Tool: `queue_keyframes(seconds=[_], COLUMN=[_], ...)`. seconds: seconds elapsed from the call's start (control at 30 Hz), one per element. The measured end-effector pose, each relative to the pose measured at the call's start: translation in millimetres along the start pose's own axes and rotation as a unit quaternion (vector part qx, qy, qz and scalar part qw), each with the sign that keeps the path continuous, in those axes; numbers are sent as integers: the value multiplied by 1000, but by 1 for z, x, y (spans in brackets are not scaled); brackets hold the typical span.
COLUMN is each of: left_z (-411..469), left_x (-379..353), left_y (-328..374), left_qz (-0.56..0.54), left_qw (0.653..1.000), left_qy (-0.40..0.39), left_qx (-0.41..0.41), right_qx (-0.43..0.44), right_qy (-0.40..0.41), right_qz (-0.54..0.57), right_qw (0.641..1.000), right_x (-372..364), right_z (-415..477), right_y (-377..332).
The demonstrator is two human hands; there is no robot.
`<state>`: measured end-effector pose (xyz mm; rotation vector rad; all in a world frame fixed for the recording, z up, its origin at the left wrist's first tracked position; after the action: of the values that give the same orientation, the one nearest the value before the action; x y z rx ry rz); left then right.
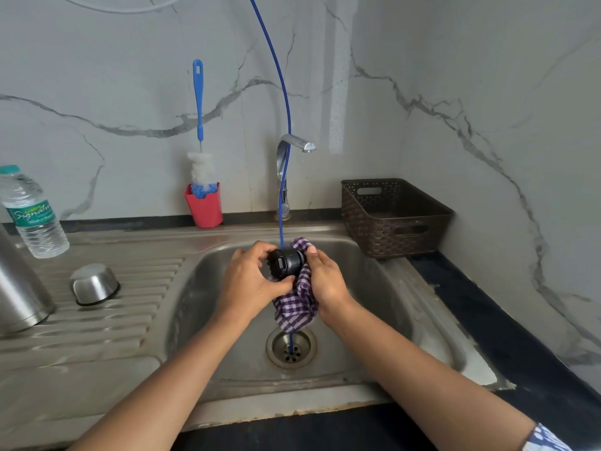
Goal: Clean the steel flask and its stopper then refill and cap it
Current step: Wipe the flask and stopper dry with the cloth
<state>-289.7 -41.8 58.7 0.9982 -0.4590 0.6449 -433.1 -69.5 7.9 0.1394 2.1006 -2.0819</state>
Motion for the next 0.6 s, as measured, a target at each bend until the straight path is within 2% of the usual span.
queue_keyframes(seconds=[0.1,0.23,0.3,0.43,0.6], left_z=[0,0,0,4,1], left_x=[-3,-11,-13,1,45], left_y=[-1,-24,-31,-28,-26], left_qz=[-27,-163,-194,-118,30], left_qw=[999,972,959,972,986], left_qy=[-37,-125,-152,-154,-101], left_qx=[9,111,137,130,129], right_qx=[11,6,-5,-36,-48], right_qy=[7,-28,-47,-51,-39], right_qz=[-35,-31,-6,63,123], right_qw=[999,999,999,996,991], right_x=[0,-4,-6,-9,-17], right_z=[-3,-5,-6,-9,-12], right_y=[0,-3,-3,0,1])
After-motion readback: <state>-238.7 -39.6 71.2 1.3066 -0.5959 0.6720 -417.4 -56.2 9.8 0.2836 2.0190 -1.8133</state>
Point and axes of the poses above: each hand's wrist, its own z-axis towards the middle knuckle, its own x-axis out of the back of the hand, y = z × x, the point moved 8 cm from there along z, towards the middle knuckle, and after that the axes turned 7 degrees about -y, right-handed, at the moved point
